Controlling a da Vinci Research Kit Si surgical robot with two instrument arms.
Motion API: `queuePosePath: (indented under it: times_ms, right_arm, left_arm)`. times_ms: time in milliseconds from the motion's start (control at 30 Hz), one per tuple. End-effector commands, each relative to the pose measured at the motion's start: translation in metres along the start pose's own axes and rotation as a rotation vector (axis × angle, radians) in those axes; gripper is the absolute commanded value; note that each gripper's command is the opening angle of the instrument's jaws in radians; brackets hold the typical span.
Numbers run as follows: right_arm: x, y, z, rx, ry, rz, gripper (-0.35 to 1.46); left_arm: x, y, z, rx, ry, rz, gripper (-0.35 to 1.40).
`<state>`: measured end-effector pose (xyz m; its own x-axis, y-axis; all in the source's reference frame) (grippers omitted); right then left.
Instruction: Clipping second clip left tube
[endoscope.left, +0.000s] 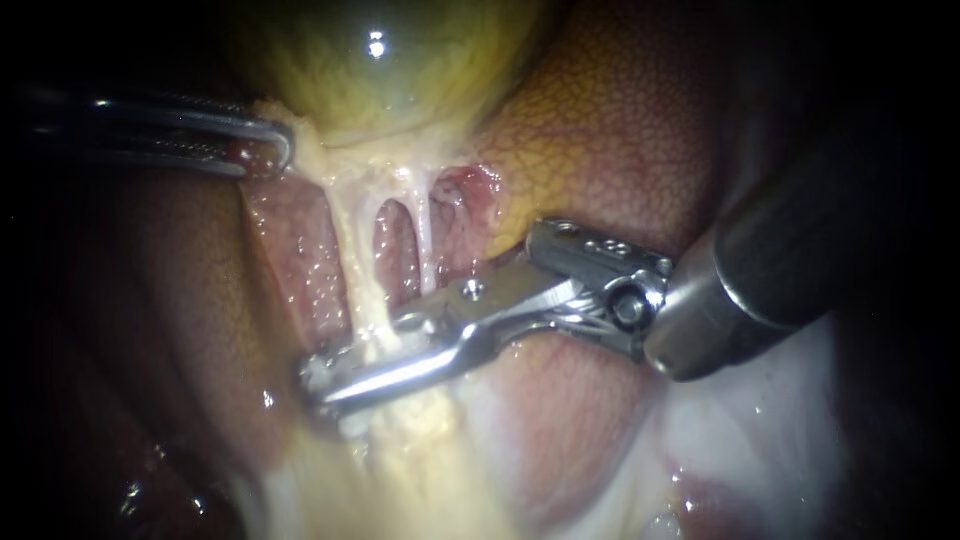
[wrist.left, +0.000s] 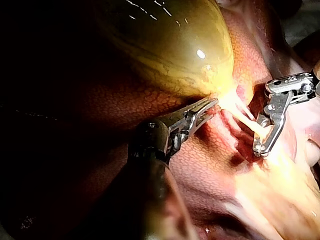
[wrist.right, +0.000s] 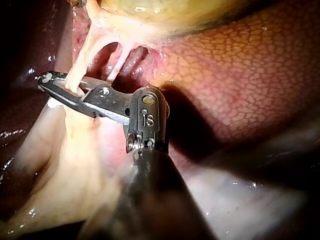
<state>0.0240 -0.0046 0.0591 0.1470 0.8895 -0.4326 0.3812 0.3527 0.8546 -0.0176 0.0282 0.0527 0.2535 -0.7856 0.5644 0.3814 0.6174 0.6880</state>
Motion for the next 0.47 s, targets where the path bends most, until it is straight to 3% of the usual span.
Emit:
queuePosePath:
  times_ms: [33,467]
  right_arm:
    - [-0.0001,0.0001,0.0001,0.000,0.001,-0.001,-0.35]
    - [-0.0003,0.0002,0.0000,0.000,0.001,-0.002,-0.35]
  left_arm:
    - [0.0000,0.0000,0.0000,0.000,0.000,0.000,-0.35]
    - [0.0000,0.0000,0.0000,0.000,0.000,0.000,-0.35]
